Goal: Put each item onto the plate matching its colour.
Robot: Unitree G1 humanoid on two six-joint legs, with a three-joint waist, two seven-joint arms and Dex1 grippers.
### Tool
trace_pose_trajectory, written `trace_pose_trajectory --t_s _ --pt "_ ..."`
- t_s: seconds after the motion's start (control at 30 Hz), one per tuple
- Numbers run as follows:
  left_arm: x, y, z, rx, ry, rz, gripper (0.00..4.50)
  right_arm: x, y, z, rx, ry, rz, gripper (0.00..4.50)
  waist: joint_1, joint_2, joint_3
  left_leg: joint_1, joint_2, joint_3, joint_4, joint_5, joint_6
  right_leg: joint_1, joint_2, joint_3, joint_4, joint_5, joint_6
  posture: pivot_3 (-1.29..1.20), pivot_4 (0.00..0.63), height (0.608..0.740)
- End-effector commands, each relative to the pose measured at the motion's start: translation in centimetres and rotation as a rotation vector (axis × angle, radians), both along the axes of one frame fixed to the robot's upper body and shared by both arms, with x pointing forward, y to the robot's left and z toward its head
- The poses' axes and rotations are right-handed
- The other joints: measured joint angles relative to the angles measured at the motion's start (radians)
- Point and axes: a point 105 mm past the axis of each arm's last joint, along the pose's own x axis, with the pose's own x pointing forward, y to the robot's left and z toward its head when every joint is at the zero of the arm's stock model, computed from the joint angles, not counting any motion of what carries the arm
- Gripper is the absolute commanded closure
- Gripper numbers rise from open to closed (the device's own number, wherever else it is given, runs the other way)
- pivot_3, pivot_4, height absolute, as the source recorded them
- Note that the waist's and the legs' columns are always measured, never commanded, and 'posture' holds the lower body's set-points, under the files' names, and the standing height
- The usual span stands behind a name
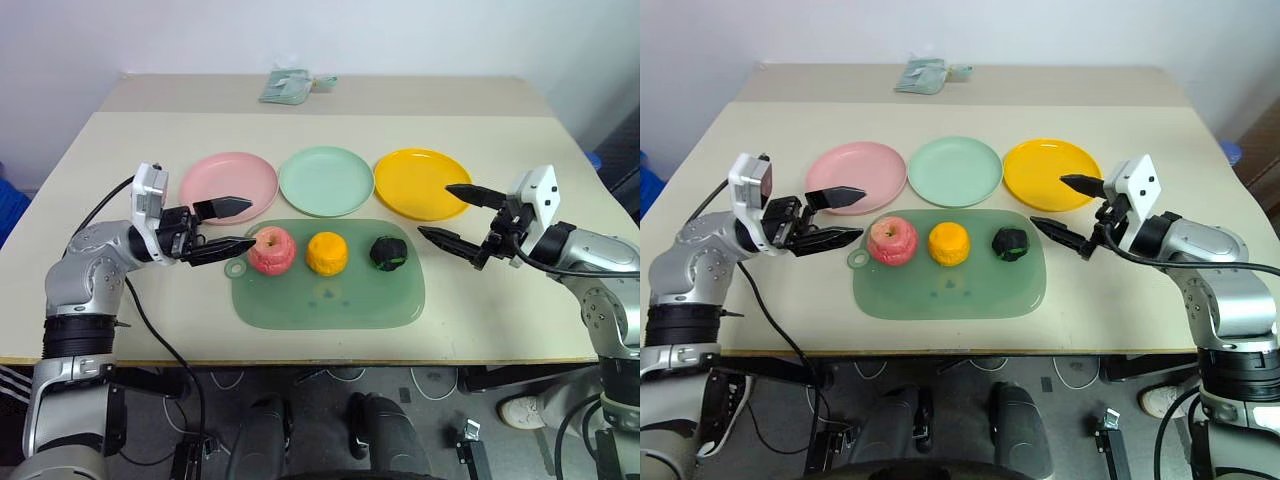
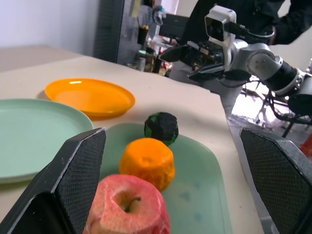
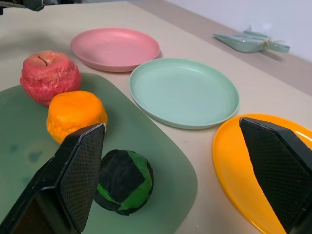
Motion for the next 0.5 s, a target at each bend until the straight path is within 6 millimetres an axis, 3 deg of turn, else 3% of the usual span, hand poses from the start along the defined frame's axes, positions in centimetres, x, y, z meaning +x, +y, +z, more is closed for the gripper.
trace_pose_trajectory --t_s 0.03,0.2,0.37,0.5 --pt "-0.2 0.1 0.7 -0.025 -0.057 0.014 0.00 -0.1 0.2 1.8 -0.018 -0.058 0.022 0.04 0.000 0.000 0.000 0.000 0.000 0.000 0.000 0.000 0.000 0.000 0.000 0.000 0.000 0.000 0.000 0.00 0.150 0.740" --pt "-0.6 0.2 0.8 -0.049 -0.049 0.014 0.00 -0.1 0.1 1.7 -0.026 -0.055 0.032 0.04 0.000 0.000 0.000 0.000 0.000 0.000 0.000 0.000 0.000 0.000 0.000 0.000 0.000 0.000 0.000 0.00 0.150 0.740" --pt "-0.5 1.1 1.2 -0.039 -0.048 0.002 0.00 -0.5 1.9 1.8 0.016 -0.068 0.064 0.04 0.000 0.000 0.000 0.000 0.000 0.000 0.000 0.000 0.000 0.000 0.000 0.000 0.000 0.000 0.000 0.00 0.150 0.740" --pt "0.0 1.8 1.6 -0.022 -0.061 0.008 0.00 -2.0 3.8 2.3 0.066 -0.035 0.178 0.04 0.002 0.000 0.000 0.000 0.000 0.000 0.000 0.000 0.000 0.000 0.000 0.000 0.000 0.000 0.000 0.00 0.150 0.740"
